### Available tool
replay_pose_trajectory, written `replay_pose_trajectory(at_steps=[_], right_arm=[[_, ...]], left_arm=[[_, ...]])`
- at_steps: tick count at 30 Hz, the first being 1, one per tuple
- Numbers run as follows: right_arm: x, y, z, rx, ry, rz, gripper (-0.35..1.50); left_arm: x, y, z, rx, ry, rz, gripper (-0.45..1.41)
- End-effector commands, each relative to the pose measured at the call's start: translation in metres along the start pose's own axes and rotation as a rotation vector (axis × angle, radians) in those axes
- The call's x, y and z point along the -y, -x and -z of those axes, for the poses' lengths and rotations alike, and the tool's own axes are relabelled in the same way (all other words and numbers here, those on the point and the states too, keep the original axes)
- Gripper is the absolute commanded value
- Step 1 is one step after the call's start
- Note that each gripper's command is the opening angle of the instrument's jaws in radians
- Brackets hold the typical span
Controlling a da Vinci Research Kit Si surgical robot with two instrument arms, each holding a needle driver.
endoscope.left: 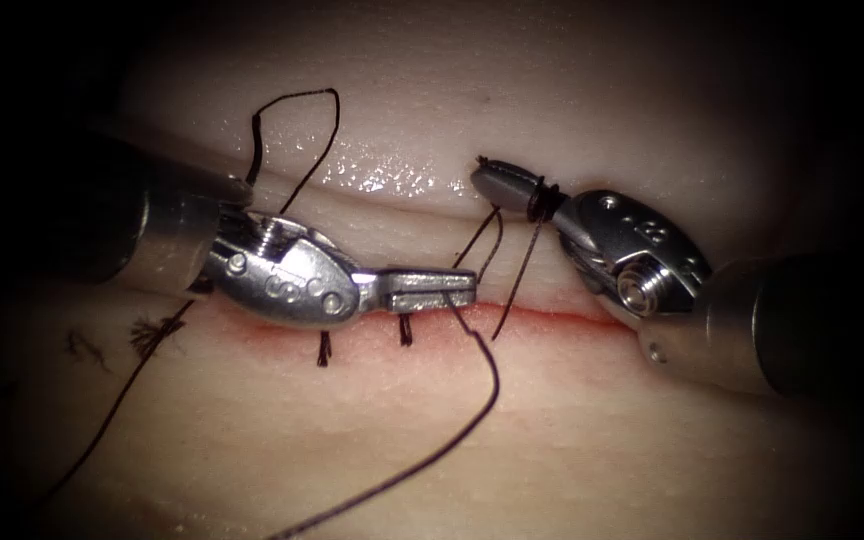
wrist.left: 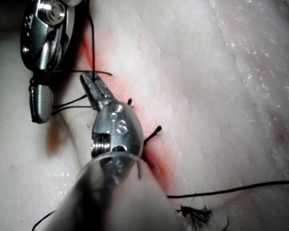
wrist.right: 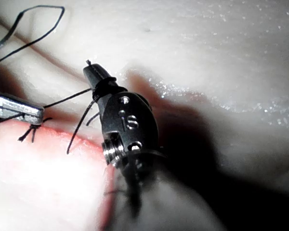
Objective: Wound Closure
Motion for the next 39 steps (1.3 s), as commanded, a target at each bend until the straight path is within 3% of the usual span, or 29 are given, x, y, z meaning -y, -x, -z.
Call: replay_pose_trajectory(at_steps=[1, 9, 19, 27, 39], right_arm=[[0.0009, 0.001, -0.0002, -0.018, -0.009, 0.009, -0.35], [0.0028, 0.0016, 0.0022, -0.075, -0.026, 0.093, -0.35], [0.0053, 0.0025, 0.0039, -0.085, -0.024, 0.158, -0.35], [0.0064, 0.004, 0.0042, -0.052, -0.03, 0.177, -0.35], [0.009, 0.0059, 0.0056, -0.014, -0.047, 0.188, -0.35]], left_arm=[[0.0001, 0.0007, -0.0003, 0.003, -0.001, 0.008, -0.45], [0.0028, 0.0035, 0.0022, 0.035, -0.014, 0.08, -0.45], [0.0112, 0.0057, 0.0046, 0.086, -0.042, 0.155, -0.45], [0.0156, 0.0072, 0.0033, 0.153, -0.04, 0.145, -0.45], [0.0192, 0.0106, 0.0015, 0.283, -0.104, 0.09, -0.45]])
